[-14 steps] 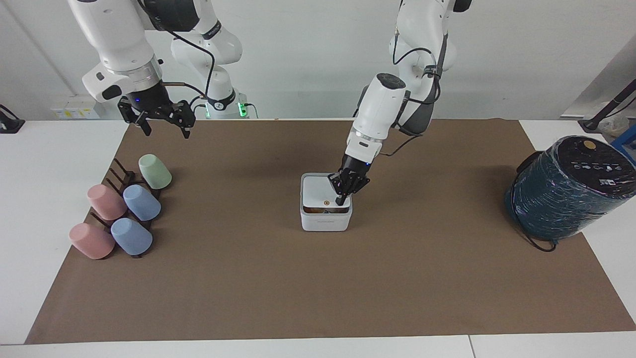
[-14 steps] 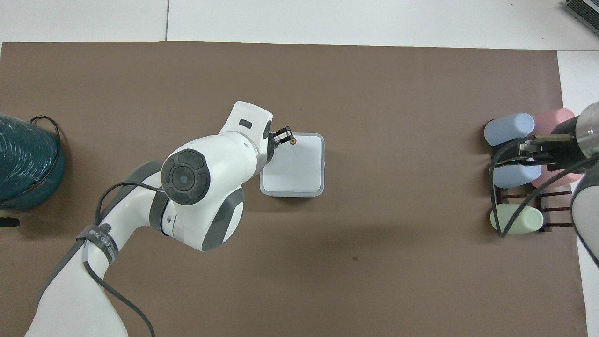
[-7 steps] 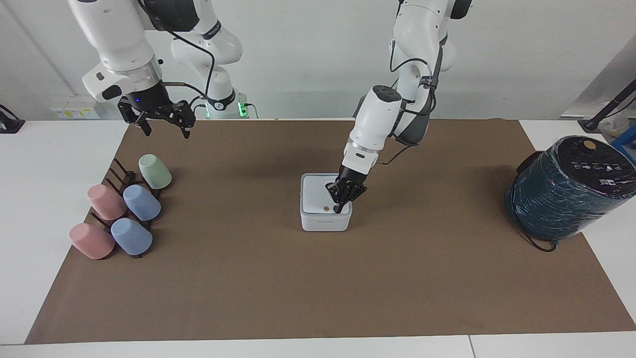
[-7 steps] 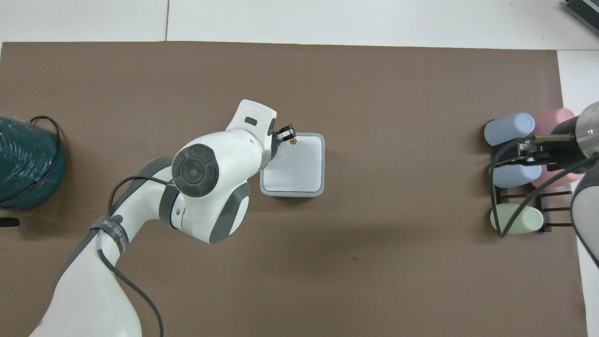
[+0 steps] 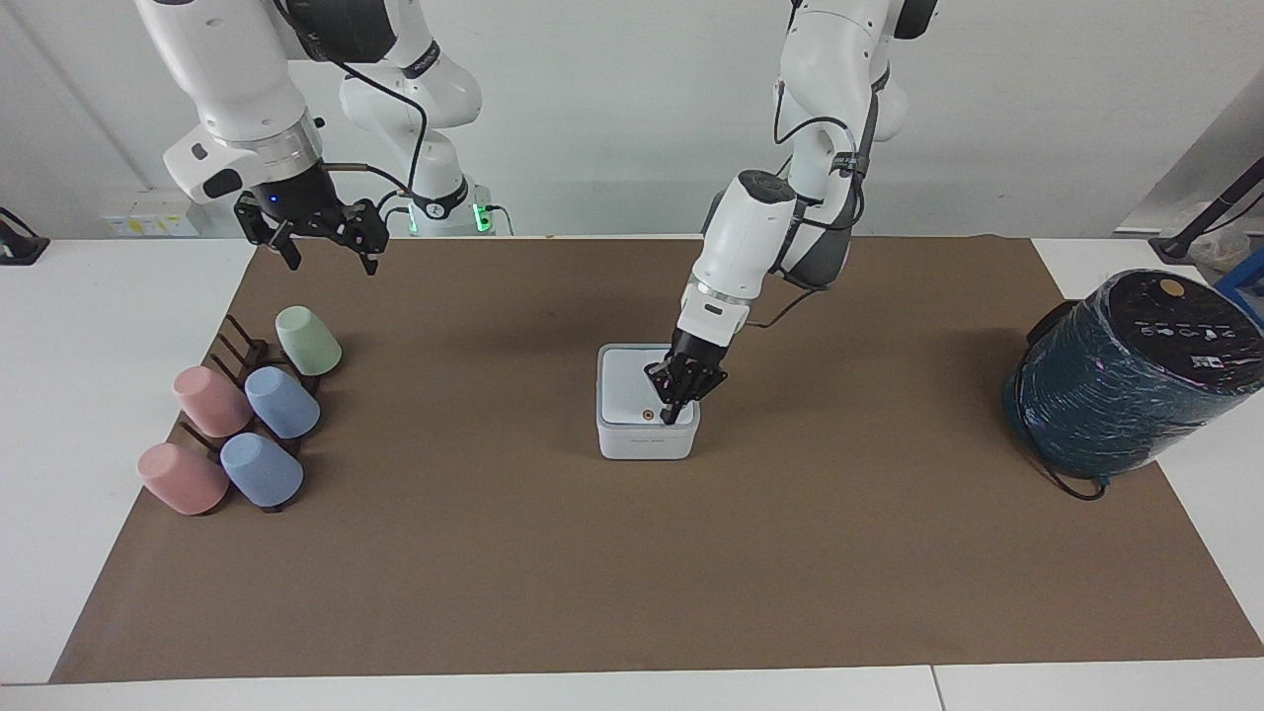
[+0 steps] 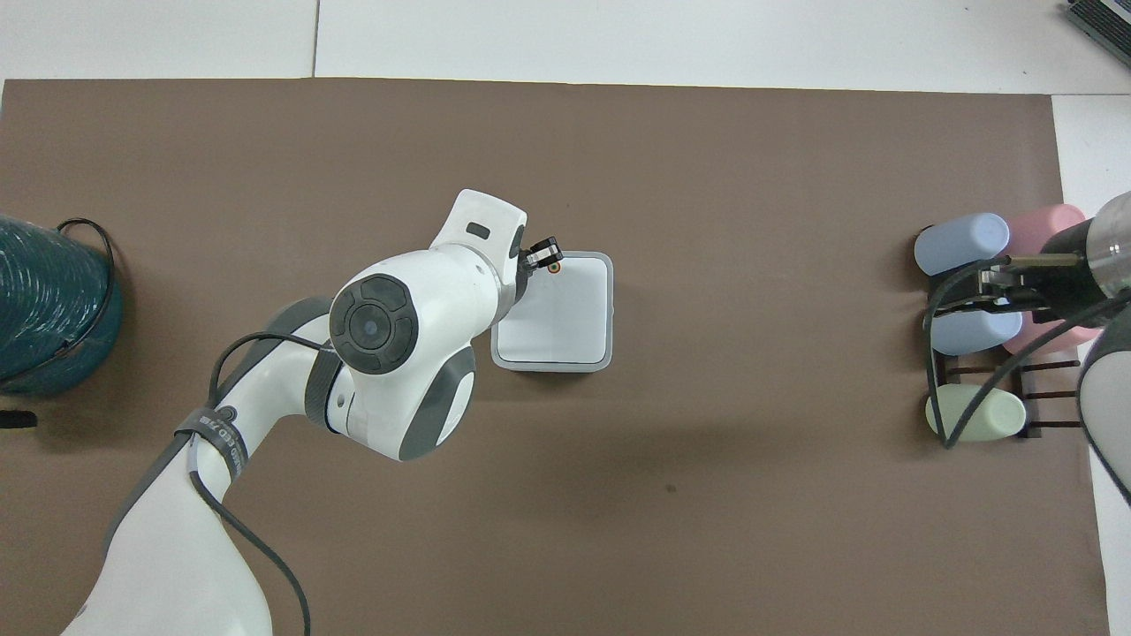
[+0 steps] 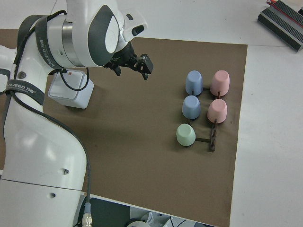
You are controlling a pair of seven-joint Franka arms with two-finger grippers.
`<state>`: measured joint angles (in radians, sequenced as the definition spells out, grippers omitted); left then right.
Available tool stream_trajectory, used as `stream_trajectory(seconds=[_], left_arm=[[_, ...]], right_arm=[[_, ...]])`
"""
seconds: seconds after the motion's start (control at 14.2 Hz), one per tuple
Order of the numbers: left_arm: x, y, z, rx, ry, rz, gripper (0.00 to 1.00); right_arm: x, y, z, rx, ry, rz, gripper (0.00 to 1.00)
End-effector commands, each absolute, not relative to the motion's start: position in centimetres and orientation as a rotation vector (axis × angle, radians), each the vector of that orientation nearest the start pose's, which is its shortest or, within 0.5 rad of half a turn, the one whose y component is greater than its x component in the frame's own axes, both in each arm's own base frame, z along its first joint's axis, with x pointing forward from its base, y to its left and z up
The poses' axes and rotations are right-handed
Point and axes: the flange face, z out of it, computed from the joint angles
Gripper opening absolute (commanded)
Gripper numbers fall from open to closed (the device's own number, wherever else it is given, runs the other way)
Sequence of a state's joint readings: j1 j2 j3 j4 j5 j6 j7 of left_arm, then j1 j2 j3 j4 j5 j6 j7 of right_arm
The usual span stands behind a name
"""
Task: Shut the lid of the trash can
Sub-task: 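Push the lid down flat onto the can with the left gripper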
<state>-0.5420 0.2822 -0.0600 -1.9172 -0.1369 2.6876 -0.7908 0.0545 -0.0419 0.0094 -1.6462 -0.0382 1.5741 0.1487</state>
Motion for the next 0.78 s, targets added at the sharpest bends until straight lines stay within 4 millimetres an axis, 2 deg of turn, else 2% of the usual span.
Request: stream_trajectory(seconds=[0.0, 0.14, 0.56, 0.71], left_arm=[[52.1, -40.1, 35.9, -3.455, -0.446, -0.429, 0.03], [51.5, -41.1, 36.1, -3.464, -0.420, -0.428, 0.03], [51.8, -41.0, 36.5, -3.453, -0.407, -0.405, 0.03], [52.5, -40.5, 37.5, -3.438, -0.408, -0.370, 0.04]], right_arm=[[53.3, 2.8, 61.4, -3.149, 0.104, 0.035, 1.00], [53.3, 2.8, 61.4, -3.149, 0.104, 0.035, 1.00], [53.3, 2.8, 61.4, -3.149, 0.104, 0.035, 1.00], [53.3, 2.8, 61.4, -3.149, 0.104, 0.035, 1.00]])
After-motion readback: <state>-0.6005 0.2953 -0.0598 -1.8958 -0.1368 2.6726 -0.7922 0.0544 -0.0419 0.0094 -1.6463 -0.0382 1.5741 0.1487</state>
